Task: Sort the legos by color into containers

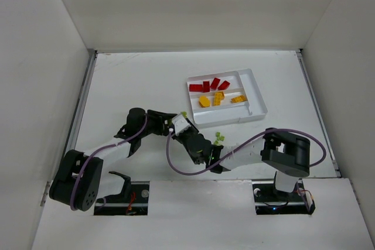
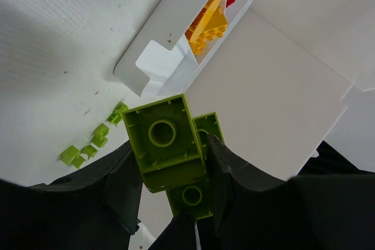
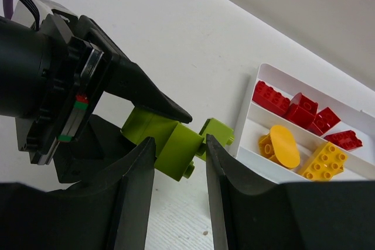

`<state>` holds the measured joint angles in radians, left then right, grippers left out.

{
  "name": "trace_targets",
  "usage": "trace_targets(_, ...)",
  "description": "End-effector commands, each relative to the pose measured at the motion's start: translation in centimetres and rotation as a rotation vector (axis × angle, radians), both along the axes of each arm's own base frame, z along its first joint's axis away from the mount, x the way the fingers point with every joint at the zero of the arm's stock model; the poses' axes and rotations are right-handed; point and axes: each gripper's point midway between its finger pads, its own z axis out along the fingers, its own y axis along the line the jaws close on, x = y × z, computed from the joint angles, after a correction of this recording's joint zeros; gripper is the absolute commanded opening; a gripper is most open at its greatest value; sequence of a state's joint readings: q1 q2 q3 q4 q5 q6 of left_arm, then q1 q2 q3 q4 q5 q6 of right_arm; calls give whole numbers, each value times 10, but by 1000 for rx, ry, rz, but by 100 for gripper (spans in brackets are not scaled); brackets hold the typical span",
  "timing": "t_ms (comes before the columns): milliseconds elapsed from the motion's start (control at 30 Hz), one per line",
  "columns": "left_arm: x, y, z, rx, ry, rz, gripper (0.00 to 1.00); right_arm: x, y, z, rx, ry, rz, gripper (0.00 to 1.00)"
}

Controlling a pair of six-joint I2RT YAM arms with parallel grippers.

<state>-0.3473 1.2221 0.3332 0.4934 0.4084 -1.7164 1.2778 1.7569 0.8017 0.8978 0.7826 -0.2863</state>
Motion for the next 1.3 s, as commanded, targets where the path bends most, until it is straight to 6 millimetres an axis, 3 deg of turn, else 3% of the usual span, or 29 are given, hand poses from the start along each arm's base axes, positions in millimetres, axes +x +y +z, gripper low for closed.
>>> trace_targets(0,4,-4,19,-39,-77,-10,16,-3,11,26,106,-29,15,44)
trace_targets(100,6,1,18,-37,-86,3,12,-4,9,29,118,-33,15,56)
trace_targets(300,9,10,17,-38,-104,30,10,-6,4,37,155,-34,15,70)
trace_targets(500,11,17,10,32,-152,25,9,-14,-11,73,299,-35,40,88)
trace_targets(600,12,16,11,80,-215,2,9,-20,-20,94,389,2,68,92)
trace_targets(700,13,15,12,127,-278,-14,9,-20,-28,101,455,83,92,92)
trace_targets(867,14,15,20,220,-438,-27,8,-14,-34,95,602,354,162,84)
trace_targets(1033,8,16,46,271,-652,-20,9,-9,-41,77,724,615,199,71)
trace_targets(1167,0,19,61,305,-777,-4,11,-1,-53,58,802,721,151,81)
trace_targets(1267,-8,16,70,299,-839,1,11,-2,-44,43,838,828,184,86)
